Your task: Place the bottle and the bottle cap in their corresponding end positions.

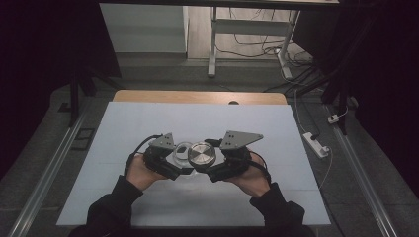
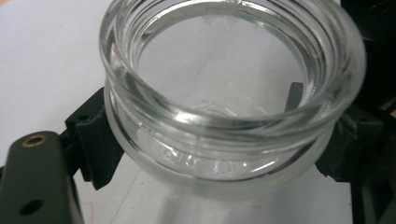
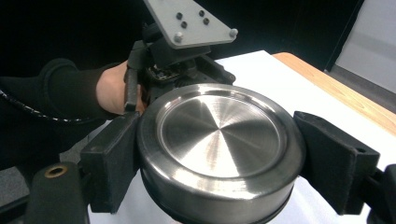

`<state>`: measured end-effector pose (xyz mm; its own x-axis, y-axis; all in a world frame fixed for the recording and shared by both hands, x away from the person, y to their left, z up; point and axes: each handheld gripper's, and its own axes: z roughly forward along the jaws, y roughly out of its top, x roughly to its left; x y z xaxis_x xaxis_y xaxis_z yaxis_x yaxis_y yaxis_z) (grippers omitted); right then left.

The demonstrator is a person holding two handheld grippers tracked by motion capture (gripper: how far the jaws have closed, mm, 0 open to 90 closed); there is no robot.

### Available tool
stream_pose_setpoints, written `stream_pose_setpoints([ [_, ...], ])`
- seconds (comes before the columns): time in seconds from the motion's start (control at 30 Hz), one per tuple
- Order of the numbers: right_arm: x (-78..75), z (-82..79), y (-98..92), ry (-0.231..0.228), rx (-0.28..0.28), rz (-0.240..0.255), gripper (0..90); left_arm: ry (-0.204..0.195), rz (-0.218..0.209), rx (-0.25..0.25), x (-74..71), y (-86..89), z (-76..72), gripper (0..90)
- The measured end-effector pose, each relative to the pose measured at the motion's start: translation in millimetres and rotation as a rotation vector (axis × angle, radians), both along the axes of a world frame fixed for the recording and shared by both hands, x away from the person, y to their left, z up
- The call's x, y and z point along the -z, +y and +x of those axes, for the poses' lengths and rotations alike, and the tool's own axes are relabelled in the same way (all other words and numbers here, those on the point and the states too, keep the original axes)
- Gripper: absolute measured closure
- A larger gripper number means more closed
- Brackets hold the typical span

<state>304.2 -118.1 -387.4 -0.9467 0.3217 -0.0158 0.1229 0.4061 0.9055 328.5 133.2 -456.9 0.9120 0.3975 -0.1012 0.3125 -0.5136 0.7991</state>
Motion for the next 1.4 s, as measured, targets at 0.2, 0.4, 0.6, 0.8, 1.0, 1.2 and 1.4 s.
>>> stream_pose_setpoints([
  [0.2,1.1,-3.3,-1.0,-0.008,-0.004,0.002,18.6,-0.006,0.0,-0.019,-0.1,1.1,2.1,16.0],
  [0.4,2.6,-5.6,-2.5,-0.011,-0.007,0.005,18.6,-0.015,0.0,-0.032,-1.0,1.3,4.5,16.0],
  [0.6,5.7,-9.5,-3.3,-0.013,-0.014,0.005,18.6,-0.02,-0.003,-0.05,-0.2,1.8,7.4,16.0],
  [0.8,11.2,-14.2,-3.9,-0.012,-0.027,0.003,18.6,-0.033,0.005,-0.064,-0.7,0.5,12.2,16.0],
  [1.0,20.3,-16.8,-4.5,0.004,-0.034,-0.002,18.6,-0.047,0.018,-0.072,-1.4,-2.2,19.1,16.0],
  [1.2,31.9,-19.5,-4.3,0.014,-0.041,-0.003,18.6,-0.053,0.002,-0.084,-0.7,-6.6,29.5,16.0],
  [1.4,46.6,-22.8,-5.1,0.031,-0.045,-0.016,18.6,-0.059,0.01,-0.089,1.4,-13.3,39.3,16.0],
])
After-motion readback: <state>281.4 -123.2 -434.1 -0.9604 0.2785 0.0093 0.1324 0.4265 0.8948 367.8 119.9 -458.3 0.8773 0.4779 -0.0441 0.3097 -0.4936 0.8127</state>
